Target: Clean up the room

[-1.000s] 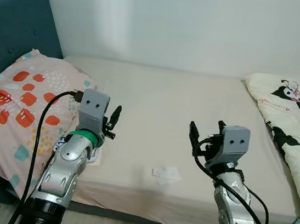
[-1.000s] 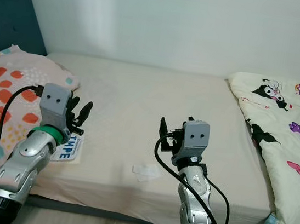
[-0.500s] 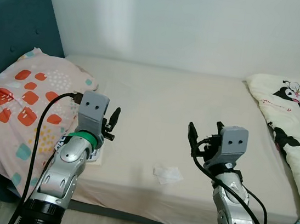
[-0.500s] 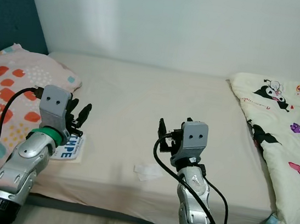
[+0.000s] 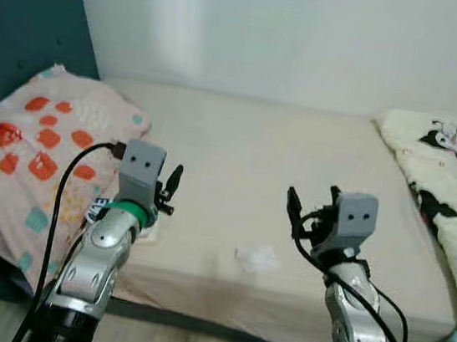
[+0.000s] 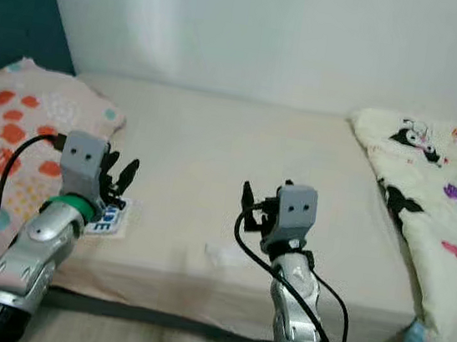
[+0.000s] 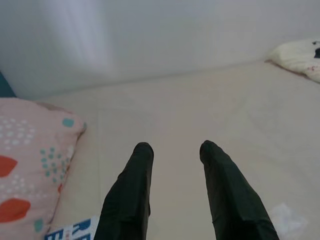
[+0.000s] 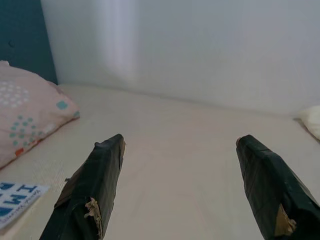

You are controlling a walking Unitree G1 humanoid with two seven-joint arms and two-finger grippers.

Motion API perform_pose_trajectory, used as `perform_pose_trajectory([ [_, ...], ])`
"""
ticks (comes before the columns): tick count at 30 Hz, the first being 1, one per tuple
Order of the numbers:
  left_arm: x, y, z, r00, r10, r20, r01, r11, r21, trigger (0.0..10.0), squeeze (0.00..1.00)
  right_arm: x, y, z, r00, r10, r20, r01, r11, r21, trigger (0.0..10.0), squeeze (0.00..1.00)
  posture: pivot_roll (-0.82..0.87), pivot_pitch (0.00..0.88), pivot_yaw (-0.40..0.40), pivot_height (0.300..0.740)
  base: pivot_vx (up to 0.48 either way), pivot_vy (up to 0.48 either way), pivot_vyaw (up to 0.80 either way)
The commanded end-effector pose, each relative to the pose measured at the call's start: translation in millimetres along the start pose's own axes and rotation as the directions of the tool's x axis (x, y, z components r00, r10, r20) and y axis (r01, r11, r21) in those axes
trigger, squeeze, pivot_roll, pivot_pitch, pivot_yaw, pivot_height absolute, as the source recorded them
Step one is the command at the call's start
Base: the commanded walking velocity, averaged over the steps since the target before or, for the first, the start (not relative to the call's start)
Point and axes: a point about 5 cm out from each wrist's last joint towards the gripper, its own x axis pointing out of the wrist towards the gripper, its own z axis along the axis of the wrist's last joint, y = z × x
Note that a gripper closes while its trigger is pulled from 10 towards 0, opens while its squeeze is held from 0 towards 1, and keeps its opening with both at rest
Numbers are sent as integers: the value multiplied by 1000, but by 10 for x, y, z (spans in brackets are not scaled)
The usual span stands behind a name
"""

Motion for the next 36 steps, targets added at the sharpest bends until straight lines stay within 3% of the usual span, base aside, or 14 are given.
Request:
perform_pose_trajectory([
  [1,-23,-6,-61,1000,0,-23,0,1000,3,10000,0,-15,7,-49,1000,1,-20,0,1000,9,10000,0,-121,66,83,620,0,0,0],
  [22,-50,14,-57,1000,7,-26,-7,1000,6,10000,0,-4,8,-48,1000,11,-18,-11,1000,21,10000,0,-106,87,77,540,0,0,0],
  [31,-122,25,-70,999,22,-36,-22,1000,5,10000,0,49,107,-52,987,156,-24,-153,983,106,10000,0,-80,122,62,535,0,0,0],
  [36,-167,57,-52,999,37,-36,-37,999,8,10000,0,132,162,-77,974,222,-42,-217,970,106,10000,0,-51,146,49,535,0,0,0],
])
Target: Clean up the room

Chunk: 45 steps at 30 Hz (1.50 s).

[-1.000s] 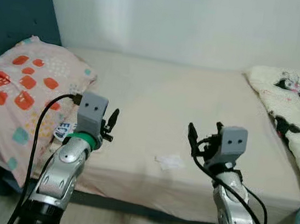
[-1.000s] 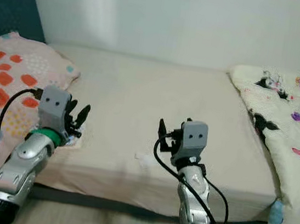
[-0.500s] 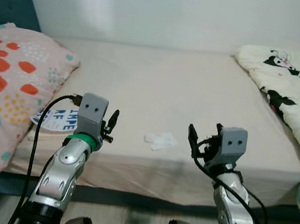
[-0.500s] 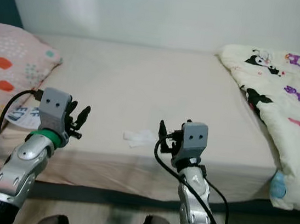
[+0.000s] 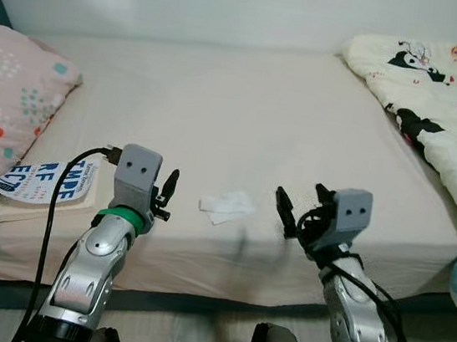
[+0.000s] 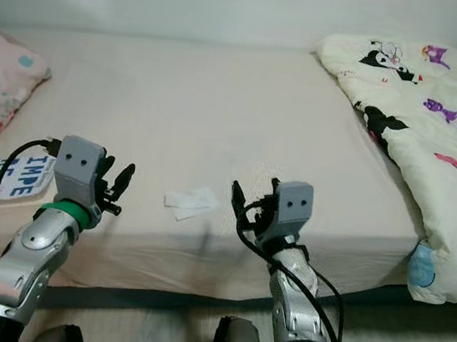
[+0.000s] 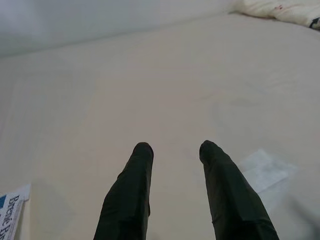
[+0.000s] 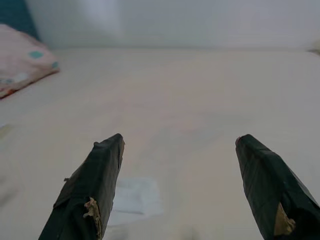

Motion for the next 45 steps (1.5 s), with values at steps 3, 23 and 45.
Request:
perform_pose_trajectory([
  [3,-113,75,-33,999,31,-27,-30,1000,5,10000,0,77,44,-109,997,58,-58,-57,998,24,10000,0,-19,173,43,535,0,0,0],
  [23,-761,366,368,998,68,-8,-67,992,109,10000,0,333,-103,-138,984,74,-160,-69,997,34,10000,0,202,384,48,535,0,0,0],
  [45,-1215,-19,536,973,-201,-114,215,968,131,10000,0,483,-15,-200,937,92,-337,-128,988,-84,0,0,312,452,53,535,0,0,0],
])
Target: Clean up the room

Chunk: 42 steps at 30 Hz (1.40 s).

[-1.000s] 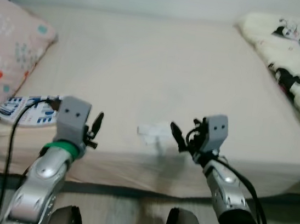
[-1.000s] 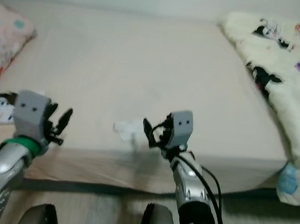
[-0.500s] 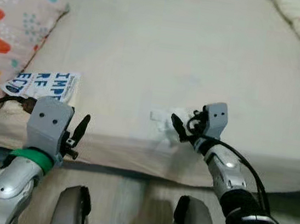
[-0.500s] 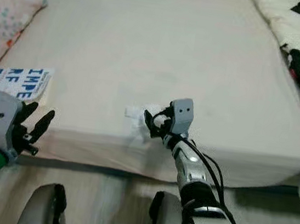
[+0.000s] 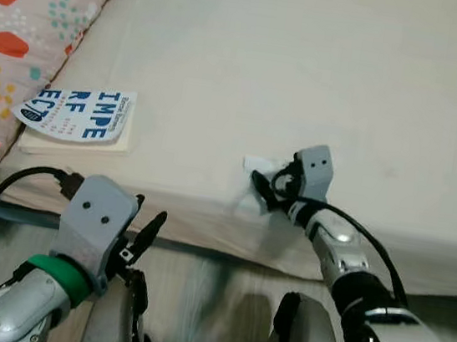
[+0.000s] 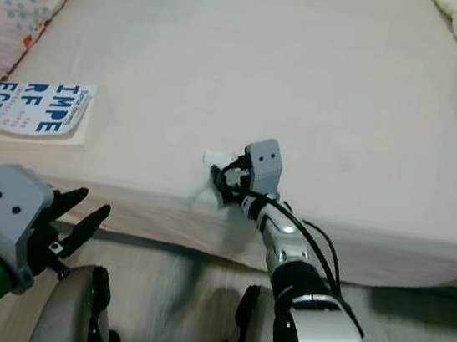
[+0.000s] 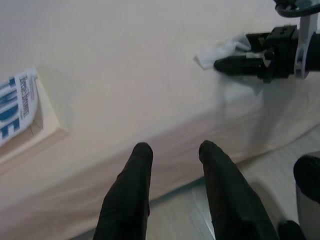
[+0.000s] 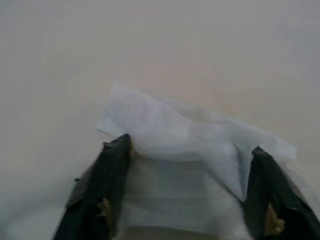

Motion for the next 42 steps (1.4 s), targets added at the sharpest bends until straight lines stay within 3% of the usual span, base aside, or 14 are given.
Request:
perform_pose_trajectory([
  [1,-36,-34,-18,1000,-13,-19,12,1000,-12,10000,0,-61,43,-226,995,5,-103,-4,1000,9,0,0,312,452,53,535,0,0,0],
  [9,48,-26,-25,1000,9,-16,-9,1000,-27,10000,0,-113,-32,-324,984,-48,-171,52,998,22,0,0,278,418,37,535,0,0,0],
  [18,375,-44,-10,999,20,44,-17,998,-57,10000,0,-128,-148,-212,994,-68,-86,75,994,82,0,0,169,287,2,535,0,0,0],
  [21,424,-48,-17,999,19,49,-16,998,-58,10000,0,-137,-161,-209,994,-75,-74,82,993,90,0,0,150,263,1,535,0,0,0],
  [22,522,-56,-34,998,19,58,-16,998,-61,10000,0,-152,-173,-199,996,-79,-47,83,992,99,0,0,116,220,-3,535,0,0,0],
  [26,665,-61,-29,996,36,80,-30,997,-68,10000,0,-181,-146,-156,996,-75,48,70,993,92,0,0,58,156,2,535,0,0,0],
  [27,798,-61,-7,993,51,105,-43,996,-77,10000,0,-240,-101,-108,983,-92,157,80,994,81,4863,0,16,125,12,535,0,0,0],
  [28,798,-61,-7,993,51,105,-43,996,-77,10000,0,-240,-101,-108,983,-92,157,80,994,81,4863,0,16,125,12,535,0,0,0],
  [29,896,-66,19,991,52,126,-42,995,-85,10000,0,-326,-42,-72,961,-122,246,104,991,85,10000,0,-8,108,20,535,0,0,0],
  [31,934,-70,24,990,51,133,-39,995,-88,10000,0,-362,-19,-63,953,-136,273,114,989,95,10000,0,-16,102,23,535,0,0,0],
  [33,1054,-117,35,988,23,152,-12,997,-74,10000,0,-570,57,-19,908,-225,354,199,974,108,10000,0,-62,68,42,535,0,0,0],
  [36,1107,-123,22,989,18,149,-7,997,-72,10000,0,-628,67,9,889,-260,377,234,965,116,10000,0,-88,52,53,535,0,0,0],
  [37,1159,-130,1,990,15,141,-4,997,-75,10000,0,-689,47,59,868,-285,407,281,957,71,10000,0,-105,42,60,535,0,0,0],
  [42,1248,-115,-56,993,37,114,-28,997,-76,10000,0,-778,-105,161,818,-362,446,395,918,20,10000,0,-125,24,64,545,0,0,0],
])
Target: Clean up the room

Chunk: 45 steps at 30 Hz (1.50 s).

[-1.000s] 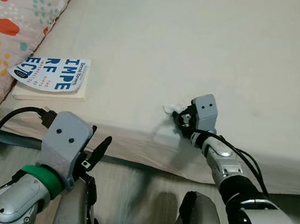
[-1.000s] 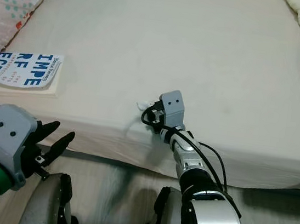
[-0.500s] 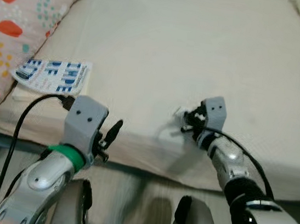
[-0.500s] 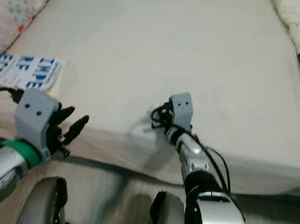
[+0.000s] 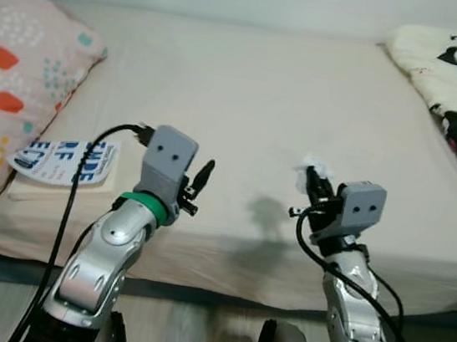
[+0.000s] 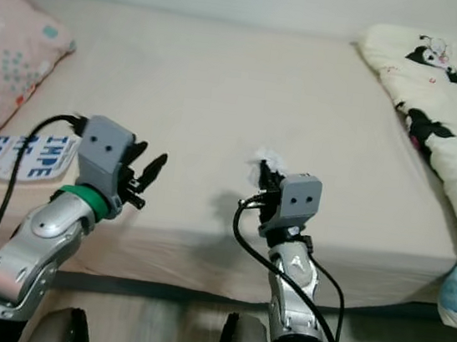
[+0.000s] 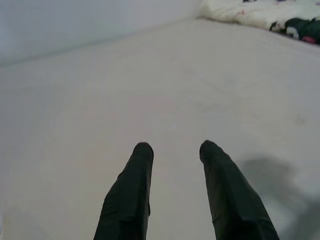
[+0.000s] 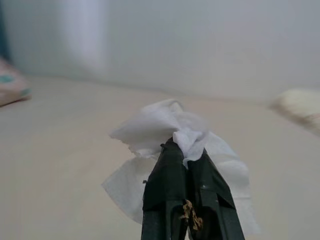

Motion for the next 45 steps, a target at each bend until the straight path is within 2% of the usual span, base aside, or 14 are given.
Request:
perform_pose_trajectory([
  [1,23,26,-55,1000,22,-15,-22,1000,-3,10000,0,-13,-114,48,998,-56,22,57,998,-33,10000,0,-126,15,60,550,0,0,0],
  [9,84,71,-46,998,58,13,-58,997,-46,10000,0,-22,-159,127,998,-68,13,69,997,-47,10000,0,-114,2,43,580,0,0,0],
  [12,93,56,-81,999,46,5,-46,993,-107,10000,0,-29,-155,142,997,-73,2,73,996,-57,10000,0,-112,0,39,600,0,0,0],
  [35,69,16,-129,999,25,25,-22,995,-99,10000,0,-68,-84,78,996,-65,-57,64,997,-32,10000,0,-105,0,36,700,0,0,0],
  [38,69,8,-146,999,23,22,-21,995,-100,10000,0,-82,-16,42,996,-51,-78,51,999,-4,10000,0,-107,0,44,700,0,0,0],
  [42,48,16,-232,1000,23,-1,-23,996,-91,10000,0,-129,182,-41,993,-30,-111,42,993,107,10000,0,-110,0,61,700,0,0,0],
  [45,40,23,-256,1000,25,-7,-25,996,-89,10000,0,-140,218,-61,993,-25,-118,39,993,115,10000,0,-110,0,63,700,0,0,0],
])
